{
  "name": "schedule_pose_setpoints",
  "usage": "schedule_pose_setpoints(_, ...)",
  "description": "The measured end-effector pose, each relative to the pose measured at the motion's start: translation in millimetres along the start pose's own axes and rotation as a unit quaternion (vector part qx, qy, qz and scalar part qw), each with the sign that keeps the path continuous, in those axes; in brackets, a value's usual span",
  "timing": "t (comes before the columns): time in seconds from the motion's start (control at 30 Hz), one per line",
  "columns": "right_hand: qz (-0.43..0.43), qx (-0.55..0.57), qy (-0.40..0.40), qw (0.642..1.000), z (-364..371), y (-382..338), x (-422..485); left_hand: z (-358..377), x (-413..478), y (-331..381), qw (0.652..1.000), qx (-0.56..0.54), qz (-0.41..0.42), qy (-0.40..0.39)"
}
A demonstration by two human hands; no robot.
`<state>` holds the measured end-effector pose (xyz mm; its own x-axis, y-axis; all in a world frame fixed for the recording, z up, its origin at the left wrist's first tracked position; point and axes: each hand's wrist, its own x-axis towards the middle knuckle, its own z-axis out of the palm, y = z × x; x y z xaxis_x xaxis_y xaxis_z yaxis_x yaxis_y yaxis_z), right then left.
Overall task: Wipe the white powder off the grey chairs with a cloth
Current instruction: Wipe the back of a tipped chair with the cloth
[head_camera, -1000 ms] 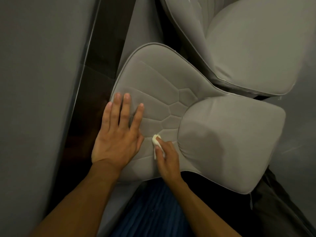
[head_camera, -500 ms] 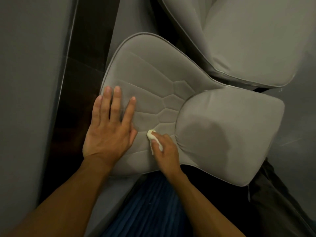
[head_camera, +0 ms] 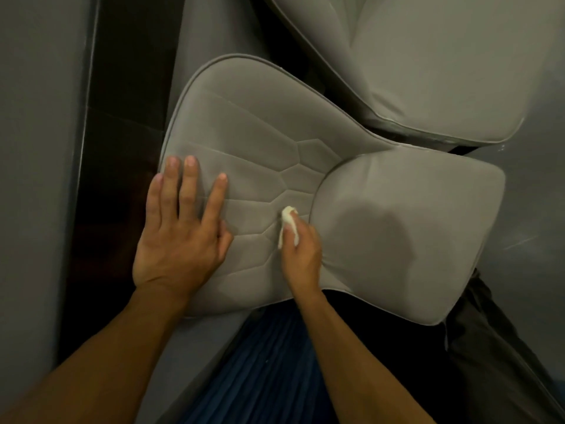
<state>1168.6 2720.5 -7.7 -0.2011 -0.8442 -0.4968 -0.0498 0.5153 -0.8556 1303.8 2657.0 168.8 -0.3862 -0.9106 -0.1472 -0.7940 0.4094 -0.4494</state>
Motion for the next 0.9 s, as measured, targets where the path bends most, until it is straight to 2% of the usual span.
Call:
schedule_pose_setpoints(0.13,0.124,0.027,-0.055,0.990,17.6,24.8,26.6,1.2,0.2,-0.9,1.000,0.004,-0.001,-0.005)
schedule_pose_setpoints(0.23,0.257,0.039,-0.004,0.966,17.6,40.8,44.8,1.7,-0.4,-0.4,1.000,0.001,0.000,-0.001)
schedule_pose_setpoints(0.27,0.262,0.043,0.025,0.964,16.1,37.7,48.3,1.7,-0.9,0.2,1.000,0.001,-0.001,0.000)
schedule_pose_setpoints(0.33,0.158,0.043,0.062,0.985,16.2,18.7,49.7,2.6,-1.1,0.2,1.000,0.006,-0.001,0.003)
schedule_pose_setpoints(0.4,0.017,0.022,0.032,0.999,22.1,-3.3,37.4,3.0,-0.3,-0.3,1.000,0.008,-0.001,0.000)
schedule_pose_setpoints(0.43,-0.010,0.018,0.018,1.000,27.8,-4.6,30.2,2.9,-0.1,-0.8,1.000,0.008,0.000,-0.003)
schedule_pose_setpoints(0.5,0.042,0.034,0.011,0.998,32.5,5.8,25.8,3.3,-0.2,-1.0,1.000,0.009,0.002,0.000)
schedule_pose_setpoints(0.6,0.215,-0.006,-0.035,0.976,18.6,43.6,37.3,5.3,-0.8,-0.9,1.000,0.005,0.002,0.010)
schedule_pose_setpoints(0.67,0.246,-0.056,-0.058,0.966,2.4,57.2,44.0,6.3,0.1,-0.9,1.000,0.003,0.001,0.011)
schedule_pose_setpoints(0.73,0.202,-0.064,-0.033,0.977,-5.4,56.0,42.9,6.5,0.1,-0.8,1.000,0.007,-0.002,0.008)
schedule_pose_setpoints(0.8,0.109,-0.042,0.011,0.993,-2.8,45.8,34.3,6.2,-0.2,-1.0,1.000,0.009,0.001,0.005)
schedule_pose_setpoints(0.87,0.027,-0.044,0.007,0.999,11.1,39.3,21.6,5.4,-0.6,-1.7,1.000,0.007,0.002,0.002)
schedule_pose_setpoints(0.9,0.023,-0.054,-0.005,0.998,18.4,40.0,17.5,5.6,-0.5,-1.9,1.000,0.007,0.001,0.002)
